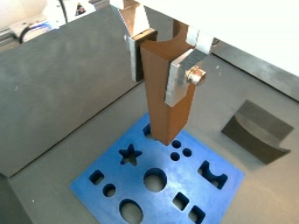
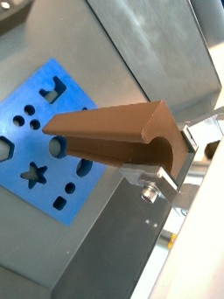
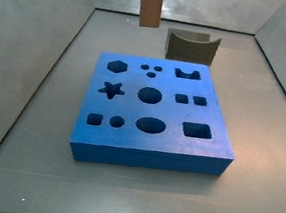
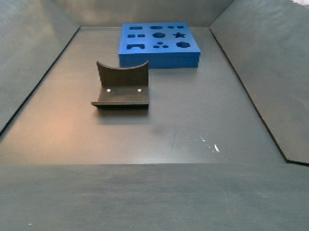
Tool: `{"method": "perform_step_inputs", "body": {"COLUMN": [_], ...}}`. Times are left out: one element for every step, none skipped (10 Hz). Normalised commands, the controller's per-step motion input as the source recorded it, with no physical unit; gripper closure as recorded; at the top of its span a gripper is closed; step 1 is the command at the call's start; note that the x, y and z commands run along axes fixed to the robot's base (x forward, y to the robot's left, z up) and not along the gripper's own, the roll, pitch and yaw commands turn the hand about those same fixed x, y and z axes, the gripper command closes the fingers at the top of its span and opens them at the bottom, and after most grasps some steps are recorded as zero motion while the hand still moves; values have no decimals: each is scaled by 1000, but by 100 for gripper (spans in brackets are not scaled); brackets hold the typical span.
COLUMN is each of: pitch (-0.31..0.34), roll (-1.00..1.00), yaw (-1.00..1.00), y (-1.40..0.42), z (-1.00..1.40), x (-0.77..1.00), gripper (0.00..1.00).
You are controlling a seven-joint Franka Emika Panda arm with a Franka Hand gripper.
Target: Insert the arch object.
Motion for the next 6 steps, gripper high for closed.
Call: {"method": "perform_step_inputs", "body": {"pitch": [0,0,0,1,16,36], "roll": [-119,-120,-117,-117,-93,-70], "yaw": [-851,-837,-834,-834,-820,-823], "y": [43,60,63,63,100,111], "z": [-171,-171,-174,-177,-214,-254], "x": [297,323,320,323,314,274], "gripper": [100,100,100,100,100,100]}}
